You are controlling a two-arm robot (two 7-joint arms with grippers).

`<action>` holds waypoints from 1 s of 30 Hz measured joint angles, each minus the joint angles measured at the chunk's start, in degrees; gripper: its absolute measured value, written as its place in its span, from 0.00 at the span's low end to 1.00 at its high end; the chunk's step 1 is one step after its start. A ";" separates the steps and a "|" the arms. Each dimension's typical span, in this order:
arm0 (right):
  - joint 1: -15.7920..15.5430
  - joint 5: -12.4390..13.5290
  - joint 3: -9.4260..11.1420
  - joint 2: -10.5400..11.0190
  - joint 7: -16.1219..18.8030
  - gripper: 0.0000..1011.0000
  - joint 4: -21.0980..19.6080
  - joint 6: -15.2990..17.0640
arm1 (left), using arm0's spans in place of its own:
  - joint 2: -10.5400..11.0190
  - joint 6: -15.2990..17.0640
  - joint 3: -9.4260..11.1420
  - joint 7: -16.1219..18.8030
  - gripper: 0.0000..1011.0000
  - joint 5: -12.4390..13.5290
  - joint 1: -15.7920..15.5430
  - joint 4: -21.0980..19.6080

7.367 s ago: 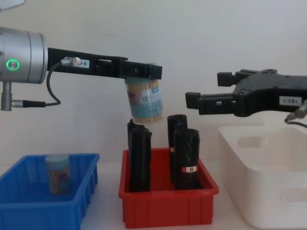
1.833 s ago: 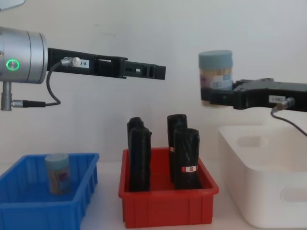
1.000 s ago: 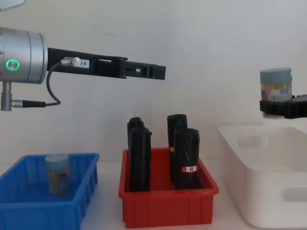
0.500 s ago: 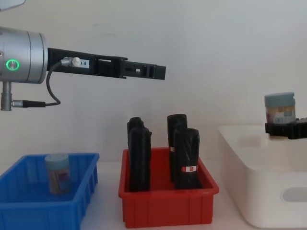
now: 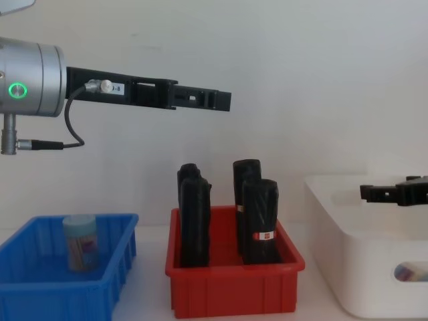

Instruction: Pick the cotton swabs from the blue box and place them into the white box.

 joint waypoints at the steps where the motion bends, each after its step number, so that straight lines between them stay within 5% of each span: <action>1: 0.03 -0.03 -0.01 -0.03 0.01 0.99 0.09 -0.24 | 0.00 0.00 0.00 0.00 0.99 0.00 0.00 0.00; 30: -1.67 -0.85 0.19 0.29 -1.12 0.99 -2.32 -3.88 | -0.04 -0.55 0.25 1.00 0.99 0.27 0.46 -0.07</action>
